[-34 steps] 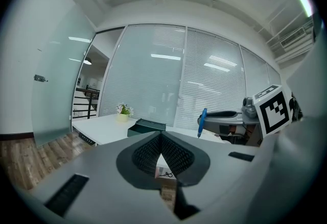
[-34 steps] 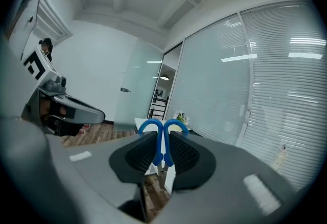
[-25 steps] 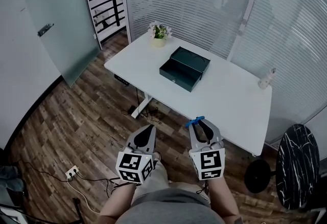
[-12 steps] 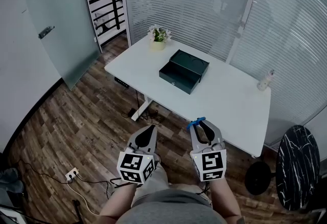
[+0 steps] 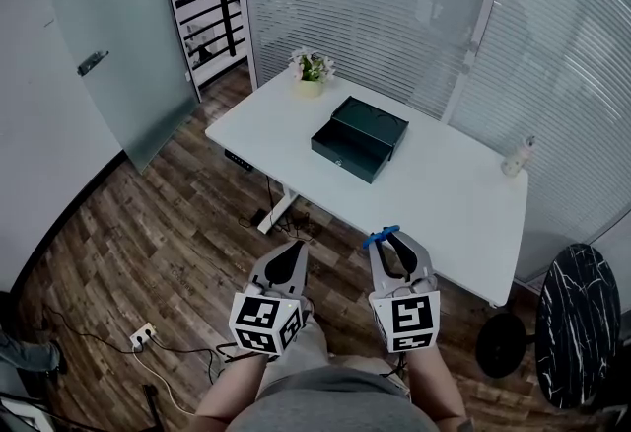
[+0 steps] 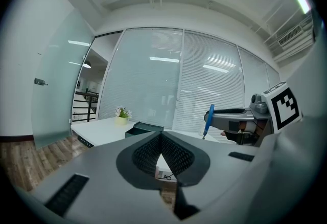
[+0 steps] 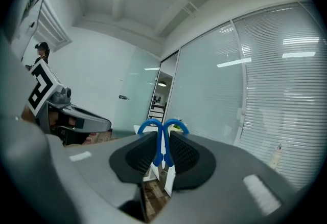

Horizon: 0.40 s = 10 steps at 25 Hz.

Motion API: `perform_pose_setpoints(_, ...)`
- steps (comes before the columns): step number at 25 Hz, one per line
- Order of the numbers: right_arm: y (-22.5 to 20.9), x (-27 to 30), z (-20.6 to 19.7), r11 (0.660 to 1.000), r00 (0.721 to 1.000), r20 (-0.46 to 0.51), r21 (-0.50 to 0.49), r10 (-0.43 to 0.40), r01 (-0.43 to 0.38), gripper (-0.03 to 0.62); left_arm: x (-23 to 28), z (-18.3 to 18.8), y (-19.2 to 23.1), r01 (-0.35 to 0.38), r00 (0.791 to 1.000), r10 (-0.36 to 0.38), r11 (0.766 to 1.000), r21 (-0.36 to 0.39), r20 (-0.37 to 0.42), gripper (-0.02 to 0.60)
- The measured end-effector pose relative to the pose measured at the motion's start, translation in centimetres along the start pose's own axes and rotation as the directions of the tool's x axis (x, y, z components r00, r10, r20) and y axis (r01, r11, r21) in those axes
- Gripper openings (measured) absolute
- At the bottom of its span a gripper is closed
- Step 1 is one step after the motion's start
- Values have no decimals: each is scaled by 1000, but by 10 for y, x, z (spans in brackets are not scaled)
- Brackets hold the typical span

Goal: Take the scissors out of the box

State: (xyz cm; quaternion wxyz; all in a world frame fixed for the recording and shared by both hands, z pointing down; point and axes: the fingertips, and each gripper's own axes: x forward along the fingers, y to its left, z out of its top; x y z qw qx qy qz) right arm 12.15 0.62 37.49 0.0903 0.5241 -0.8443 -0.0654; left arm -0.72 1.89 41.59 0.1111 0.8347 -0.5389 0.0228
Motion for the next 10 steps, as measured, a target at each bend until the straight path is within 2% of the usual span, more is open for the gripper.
perform_pose_setpoints(10, 4, 9, 5, 1000, 1000, 10, 14, 20, -20, 89, 3, 0, 8, -14, 1000, 14, 1000, -10, -1, 6)
